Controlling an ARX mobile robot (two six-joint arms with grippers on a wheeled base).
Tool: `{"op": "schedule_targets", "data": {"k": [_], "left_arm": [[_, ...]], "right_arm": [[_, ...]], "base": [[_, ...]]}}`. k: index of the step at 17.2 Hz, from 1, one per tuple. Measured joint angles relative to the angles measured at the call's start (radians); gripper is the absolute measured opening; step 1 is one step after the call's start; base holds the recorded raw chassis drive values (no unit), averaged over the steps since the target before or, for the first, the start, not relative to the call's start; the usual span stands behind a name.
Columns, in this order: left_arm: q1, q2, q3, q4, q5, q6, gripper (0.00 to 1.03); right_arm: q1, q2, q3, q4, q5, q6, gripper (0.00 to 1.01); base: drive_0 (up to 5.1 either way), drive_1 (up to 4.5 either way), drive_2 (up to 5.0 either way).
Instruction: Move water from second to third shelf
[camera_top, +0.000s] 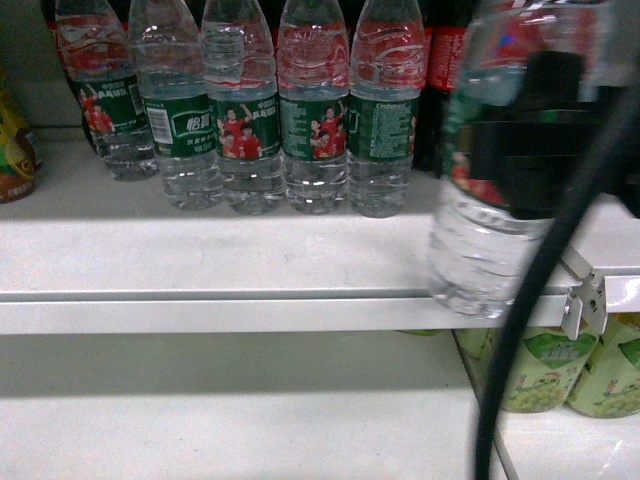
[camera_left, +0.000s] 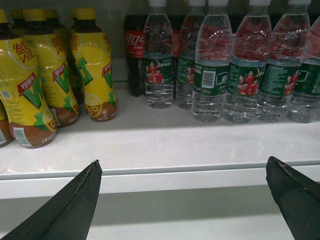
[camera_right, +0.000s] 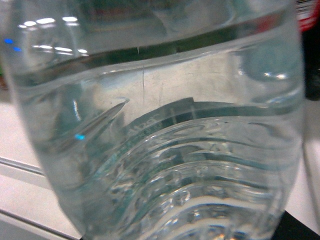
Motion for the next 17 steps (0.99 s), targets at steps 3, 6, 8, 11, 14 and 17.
{"op": "schedule_targets", "data": {"k": [3, 6, 8, 11, 14, 17], "left_arm": [[0.0, 0.0, 0.0, 0.0, 0.0, 0.0, 0.98], [0.0, 0.0, 0.0, 0.0, 0.0, 0.0, 0.98], [0.0, 0.0, 0.0, 0.0, 0.0, 0.0, 0.98], [0.0, 0.0, 0.0, 0.0, 0.0, 0.0, 0.98], [0.0, 0.0, 0.0, 0.0, 0.0, 0.0, 0.98], [0.0, 0.0, 0.0, 0.0, 0.0, 0.0, 0.98]], "right_arm": [[-0.087, -0.119, -0.089, -0.021, -0.024, -0.021, 0.41], [-0.214, -0.274, -0.183, -0.086, -0.092, -0.037, 0.41], [-0.323, -0.376, -0.21, -0.147, -0.151, -0.043, 0.41], [-0.466, -0.516, -0.212, -0.225, -0.229, -0.039, 0.41], [-0.567, -0.651, -0.227, -0.337, -0.321, -0.024, 0.41], [-0.604, -0.701, -0.234, -0.369, -0.361, -0.014, 0.41]], "base": [[0.0, 0.0, 0.0], [0.0, 0.0, 0.0], [0.0, 0.0, 0.0], [0.0, 0.0, 0.0], [0.0, 0.0, 0.0], [0.0, 0.0, 0.0]]}}
